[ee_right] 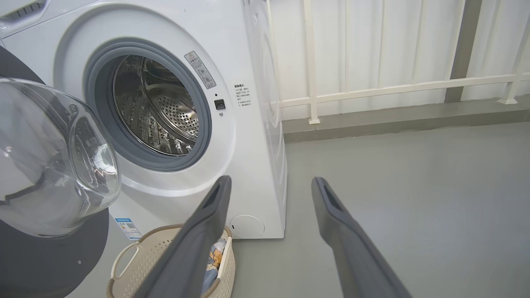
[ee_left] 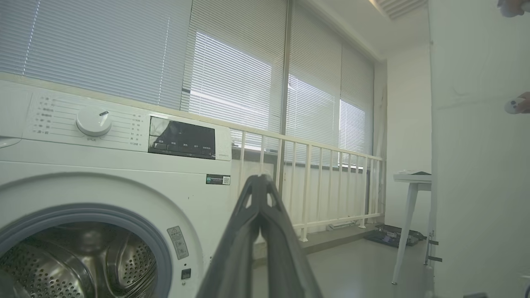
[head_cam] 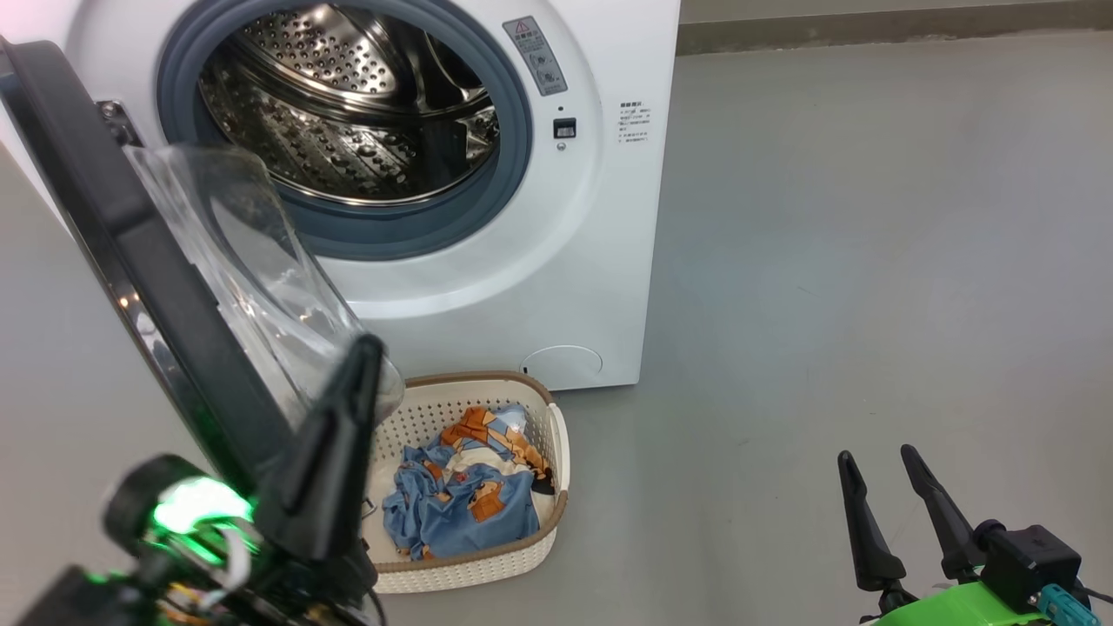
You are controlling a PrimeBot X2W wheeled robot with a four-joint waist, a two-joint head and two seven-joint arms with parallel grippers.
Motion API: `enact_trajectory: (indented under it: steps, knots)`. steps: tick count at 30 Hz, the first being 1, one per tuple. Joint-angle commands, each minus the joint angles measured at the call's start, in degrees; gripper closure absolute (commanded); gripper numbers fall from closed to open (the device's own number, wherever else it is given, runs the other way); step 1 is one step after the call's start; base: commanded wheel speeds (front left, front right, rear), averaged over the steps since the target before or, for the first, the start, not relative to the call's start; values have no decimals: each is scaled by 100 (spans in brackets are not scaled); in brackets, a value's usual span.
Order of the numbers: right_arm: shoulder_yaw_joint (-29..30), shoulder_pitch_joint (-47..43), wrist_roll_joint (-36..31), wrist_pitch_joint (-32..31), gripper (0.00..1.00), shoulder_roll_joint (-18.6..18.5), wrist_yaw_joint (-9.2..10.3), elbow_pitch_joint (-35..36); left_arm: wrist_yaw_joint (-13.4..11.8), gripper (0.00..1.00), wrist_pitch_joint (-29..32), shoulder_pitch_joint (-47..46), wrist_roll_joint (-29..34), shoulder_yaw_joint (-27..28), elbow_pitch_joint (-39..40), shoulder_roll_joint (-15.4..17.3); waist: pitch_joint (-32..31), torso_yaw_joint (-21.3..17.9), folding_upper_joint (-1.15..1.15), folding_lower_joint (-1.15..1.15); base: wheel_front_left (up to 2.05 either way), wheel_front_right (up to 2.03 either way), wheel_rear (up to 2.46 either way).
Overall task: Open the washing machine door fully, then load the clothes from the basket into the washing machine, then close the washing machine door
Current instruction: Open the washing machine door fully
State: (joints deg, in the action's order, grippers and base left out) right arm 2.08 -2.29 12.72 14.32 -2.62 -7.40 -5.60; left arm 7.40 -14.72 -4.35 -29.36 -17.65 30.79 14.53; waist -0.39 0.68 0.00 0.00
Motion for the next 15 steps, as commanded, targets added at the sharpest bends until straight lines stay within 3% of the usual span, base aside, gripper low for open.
enact_trajectory:
  steps: [1,15]
  knots:
    - [-177,140,17,68,0,-26,-9,134,9,100,-28,-108,95,94,56,86,2,5,0,0,0,0,0]
    - [-165,121,-10,68,0,-26,-9,124,9,100,-28,247,368,-803,-589,247,25,25,0,0,0,0,0]
